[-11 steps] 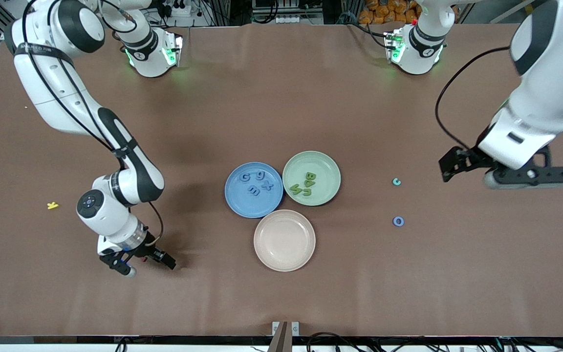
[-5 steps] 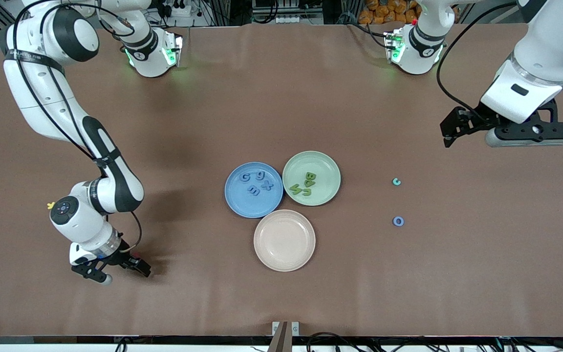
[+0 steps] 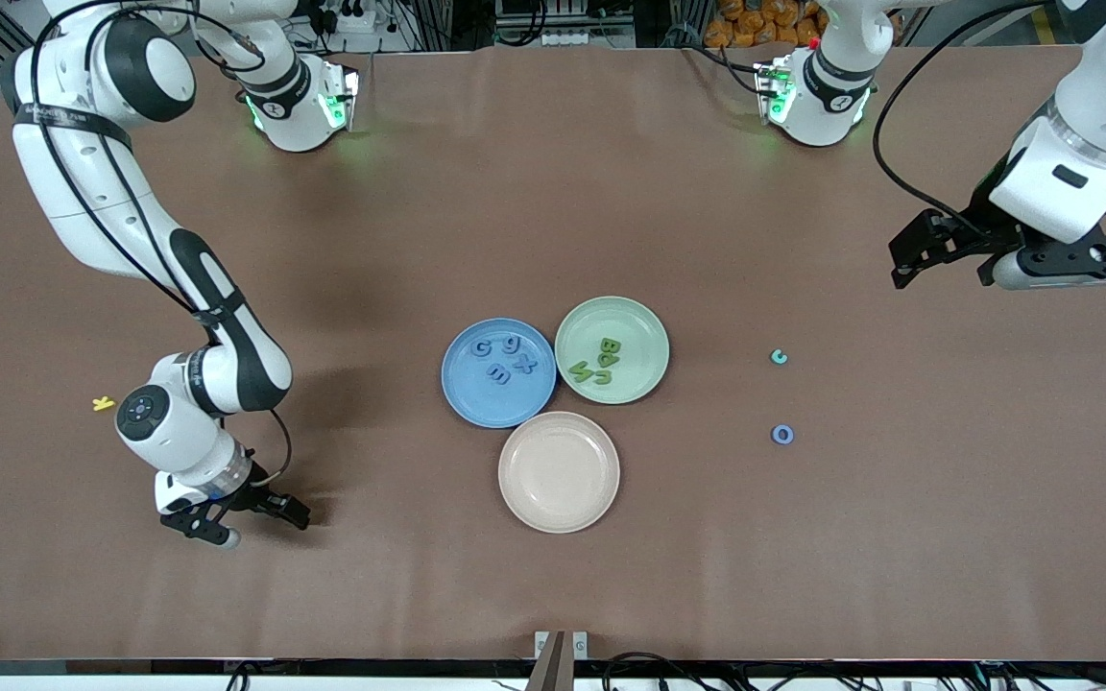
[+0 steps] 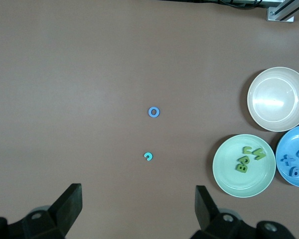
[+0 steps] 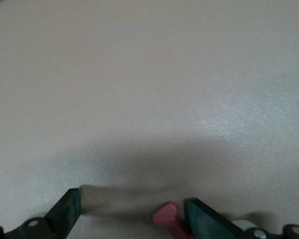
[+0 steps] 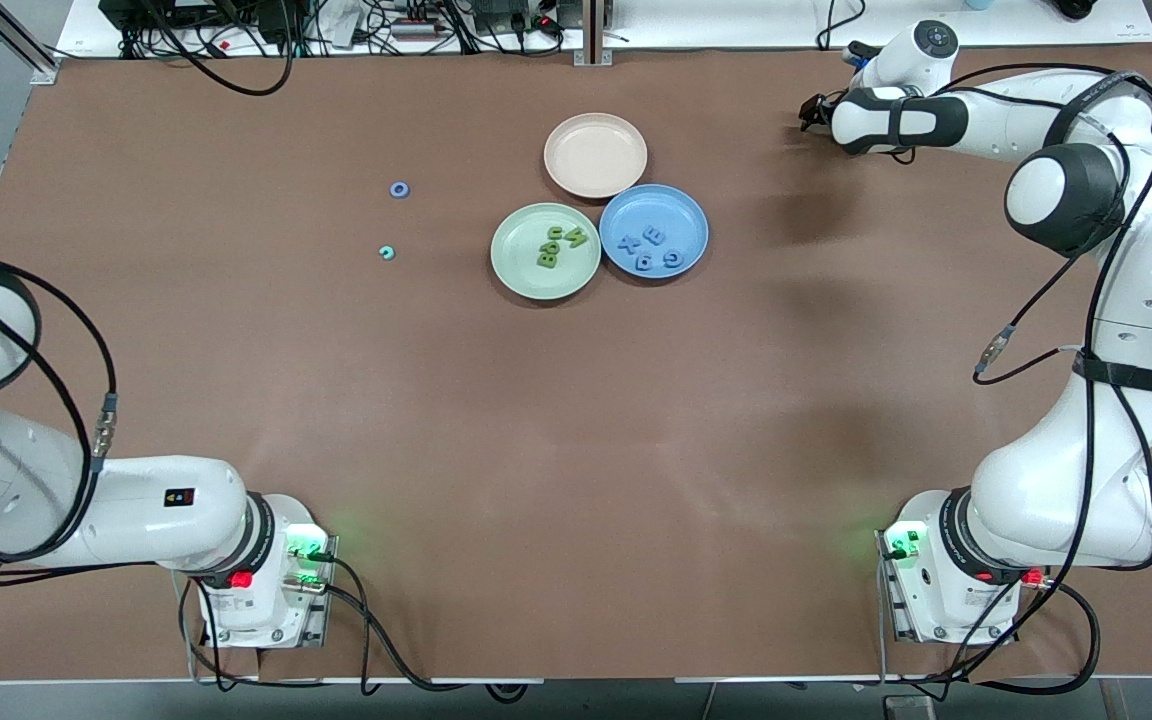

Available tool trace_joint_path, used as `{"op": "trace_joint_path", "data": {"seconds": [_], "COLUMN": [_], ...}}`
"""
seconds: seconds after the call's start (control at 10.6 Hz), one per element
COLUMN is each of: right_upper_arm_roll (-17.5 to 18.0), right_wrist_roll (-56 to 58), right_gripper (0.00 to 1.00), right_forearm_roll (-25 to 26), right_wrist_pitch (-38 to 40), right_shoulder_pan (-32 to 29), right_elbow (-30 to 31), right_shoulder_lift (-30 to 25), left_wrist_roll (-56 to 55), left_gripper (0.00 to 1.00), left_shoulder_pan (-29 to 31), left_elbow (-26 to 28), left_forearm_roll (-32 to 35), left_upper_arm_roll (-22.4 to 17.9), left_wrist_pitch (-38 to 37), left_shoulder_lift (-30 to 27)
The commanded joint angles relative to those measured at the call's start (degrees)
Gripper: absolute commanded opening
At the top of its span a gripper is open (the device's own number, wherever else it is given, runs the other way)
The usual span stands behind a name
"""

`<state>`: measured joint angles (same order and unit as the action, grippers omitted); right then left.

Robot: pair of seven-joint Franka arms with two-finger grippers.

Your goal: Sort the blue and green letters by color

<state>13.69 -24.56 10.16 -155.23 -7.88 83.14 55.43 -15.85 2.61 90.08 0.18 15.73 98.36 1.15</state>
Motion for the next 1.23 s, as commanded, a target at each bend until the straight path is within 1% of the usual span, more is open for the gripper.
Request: {"op": "trace_joint_path", "data": {"seconds": [0.0, 0.09, 0.28, 0.47, 0.57, 0.66, 0.85, 0.94, 1.04, 1.13], "right_upper_arm_roll": [0.9, 1.42, 1.34, 1.51, 1.51, 1.51, 1.51, 1.6, 1.52, 1.51], "right_wrist_roll": [12.11, 16.08, 23.81, 40.29, 45.16, 46.43, 46.18, 45.92, 45.91, 45.91], "right_gripper": [1.0, 1.0, 1.0, 1.0, 1.0, 1.0, 1.0, 1.0, 1.0, 1.0], "right_forearm_roll": [0.47, 0.47, 0.47, 0.56, 0.56, 0.56, 0.3, -0.31, -1.01, -2.85], "right_wrist_pitch": [0.71, 0.8, 1.24, 2.21, 4.56, 10.24, 24.89, 32.02, 37.66, 42.5], "right_shoulder_pan": [-4.05, -6.6, -10.38, -17.58, -19.09, -19.45, -19.63, -19.72, -19.89, -20.59], "right_elbow": [8.06, 10.61, 14.84, 14.69, 14.51, 14.16, 13.72, 13.72, 13.72, 13.72], "right_shoulder_lift": [-3.83, -5.41, -8.57, -9.46, -11.21, -14.18, -21.99, -25.69, -29.21, -31.59], "left_wrist_roll": [1.0, 1.0, 1.0, 1.09, 1.26, 1.44, 3.54, 3.55, 3.55, 3.55], "left_gripper": [1.0, 1.0, 1.0, 1.0, 1.0, 1.0, 1.0, 1.0, 1.0, 1.0], "left_shoulder_pan": [-3.57, -3.58, -3.76, -3.76, -3.76, -3.76, -3.93, -4.54, -4.64, -4.64], "left_elbow": [2.03, 2.21, 2.47, 2.91, 2.91, 3.26, 4.93, 4.93, 4.93, 4.84], "left_forearm_roll": [-1.5, -1.5, -1.5, -1.59, -1.59, -1.41, -0.97, -0.62, -0.18, 0.87], "left_upper_arm_roll": [-3.94, -4.13, -4.13, -4.65, -4.75, -5.01, -7.19, -7.55, -7.82, -7.82], "left_wrist_pitch": [-0.1, -0.1, -0.1, -0.1, -0.1, -0.19, -0.28, -0.36, -0.8, -1.41], "left_shoulder_lift": [-2.64, -2.64, -2.55, -2.9, -2.99, -3.17, -4.22, -4.4, -4.4, -4.4]}}
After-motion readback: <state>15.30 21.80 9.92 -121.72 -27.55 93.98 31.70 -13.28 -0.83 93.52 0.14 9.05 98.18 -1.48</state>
